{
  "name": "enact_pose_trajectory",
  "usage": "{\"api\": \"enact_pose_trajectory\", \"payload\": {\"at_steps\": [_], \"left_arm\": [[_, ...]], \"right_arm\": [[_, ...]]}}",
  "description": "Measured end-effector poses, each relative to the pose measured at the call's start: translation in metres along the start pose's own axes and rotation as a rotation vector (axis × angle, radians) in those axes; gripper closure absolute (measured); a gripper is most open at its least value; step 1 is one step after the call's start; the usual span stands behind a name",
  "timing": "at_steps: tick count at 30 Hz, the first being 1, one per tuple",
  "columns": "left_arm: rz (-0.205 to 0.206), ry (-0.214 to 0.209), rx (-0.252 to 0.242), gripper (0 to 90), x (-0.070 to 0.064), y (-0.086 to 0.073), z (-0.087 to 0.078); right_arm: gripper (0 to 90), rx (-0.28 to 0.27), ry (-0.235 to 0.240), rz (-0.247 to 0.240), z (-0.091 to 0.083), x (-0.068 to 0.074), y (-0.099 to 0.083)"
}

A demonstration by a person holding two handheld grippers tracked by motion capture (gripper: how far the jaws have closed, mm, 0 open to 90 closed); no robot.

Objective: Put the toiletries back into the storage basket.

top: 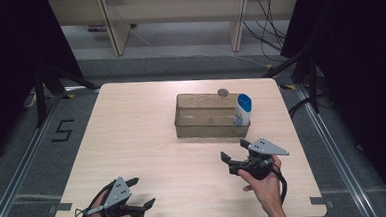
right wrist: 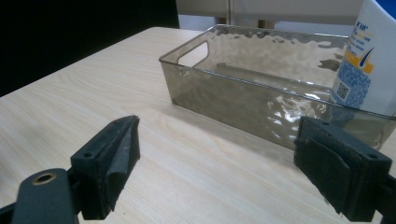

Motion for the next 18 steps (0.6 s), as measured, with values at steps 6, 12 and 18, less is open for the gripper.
{"api": "enact_pose_trajectory", "payload": {"at_steps": [6,12,18], "left_arm": [[-0.003,0.002,-0.001,14.7,0.000,0.000,0.000],[0.000,0.007,0.004,14.7,0.000,0.000,-0.001],[0.002,0.008,0.003,14.7,0.001,0.000,-0.001]], "right_arm": [[15.4,-0.001,0.012,0.011,-0.004,0.004,-0.005],[15.4,-0.003,0.017,-0.024,-0.008,0.004,-0.011],[15.4,0.011,0.011,-0.018,-0.015,0.006,-0.016]]}}
Point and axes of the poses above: each handheld gripper's, and its own axes: z roughly forward along the jaws, y roughly out of its top, x roughly to its left, the point moved 3 cm from there along z, roughly forward along the jaws, and after that the axes turned 3 degrees about -z, right-handed, at the moved point
